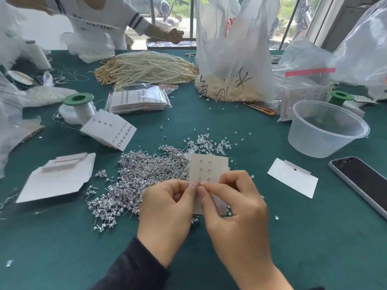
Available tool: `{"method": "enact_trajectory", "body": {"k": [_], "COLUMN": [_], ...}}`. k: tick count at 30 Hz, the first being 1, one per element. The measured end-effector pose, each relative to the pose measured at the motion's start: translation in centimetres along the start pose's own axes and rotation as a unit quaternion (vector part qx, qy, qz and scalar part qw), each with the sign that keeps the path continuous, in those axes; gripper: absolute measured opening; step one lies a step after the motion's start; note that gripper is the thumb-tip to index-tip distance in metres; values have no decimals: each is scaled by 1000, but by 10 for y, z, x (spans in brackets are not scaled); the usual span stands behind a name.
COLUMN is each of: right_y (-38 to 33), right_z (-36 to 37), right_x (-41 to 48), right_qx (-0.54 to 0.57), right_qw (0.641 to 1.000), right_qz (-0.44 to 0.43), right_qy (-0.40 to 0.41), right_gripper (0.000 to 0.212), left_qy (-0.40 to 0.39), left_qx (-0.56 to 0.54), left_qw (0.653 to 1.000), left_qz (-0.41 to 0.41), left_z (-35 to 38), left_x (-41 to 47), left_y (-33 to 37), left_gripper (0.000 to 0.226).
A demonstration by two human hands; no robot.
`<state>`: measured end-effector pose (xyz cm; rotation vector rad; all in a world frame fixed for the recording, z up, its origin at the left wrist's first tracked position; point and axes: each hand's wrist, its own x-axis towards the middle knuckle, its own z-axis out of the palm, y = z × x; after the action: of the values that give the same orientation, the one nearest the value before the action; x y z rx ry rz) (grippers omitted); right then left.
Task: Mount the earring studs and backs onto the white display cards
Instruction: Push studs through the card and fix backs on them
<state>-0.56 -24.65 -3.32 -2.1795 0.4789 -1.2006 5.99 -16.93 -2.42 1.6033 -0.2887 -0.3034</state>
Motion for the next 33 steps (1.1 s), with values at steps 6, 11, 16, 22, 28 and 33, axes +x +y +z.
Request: {"method": "enact_trajectory", "body": {"k": [6, 11, 16, 22, 28, 33], "right_y": [2, 3, 3, 4, 4, 4], "right_z": [2, 0, 0, 2, 0, 0], "right_x": [0, -2, -2, -2, -2, -3], "right_qx": [16, 47, 68, 74, 109, 105], "right_qw": [1000, 998, 996, 995, 992, 991], "right_qz": [12, 39, 53, 56, 65, 65], "right_qy": [1, -12, -22, -34, -27, -49], "right_gripper": [6, 9, 8, 9, 8, 9], "left_qy": [-13, -20, -25, -34, -35, -26], "left_qx": [-2, -2, -12, -30, -35, -33], "left_qw": [1000, 1000, 1000, 999, 999, 999], "left_qz": [5, -1, -2, -5, -2, -22], "left_z": [0, 1, 0, 0, -1, -1], "left_x": [-2, -3, -3, -4, -4, -3], "left_y": [3, 1, 0, 0, 2, 0], "left_gripper": [14, 15, 15, 24, 14, 18]}}
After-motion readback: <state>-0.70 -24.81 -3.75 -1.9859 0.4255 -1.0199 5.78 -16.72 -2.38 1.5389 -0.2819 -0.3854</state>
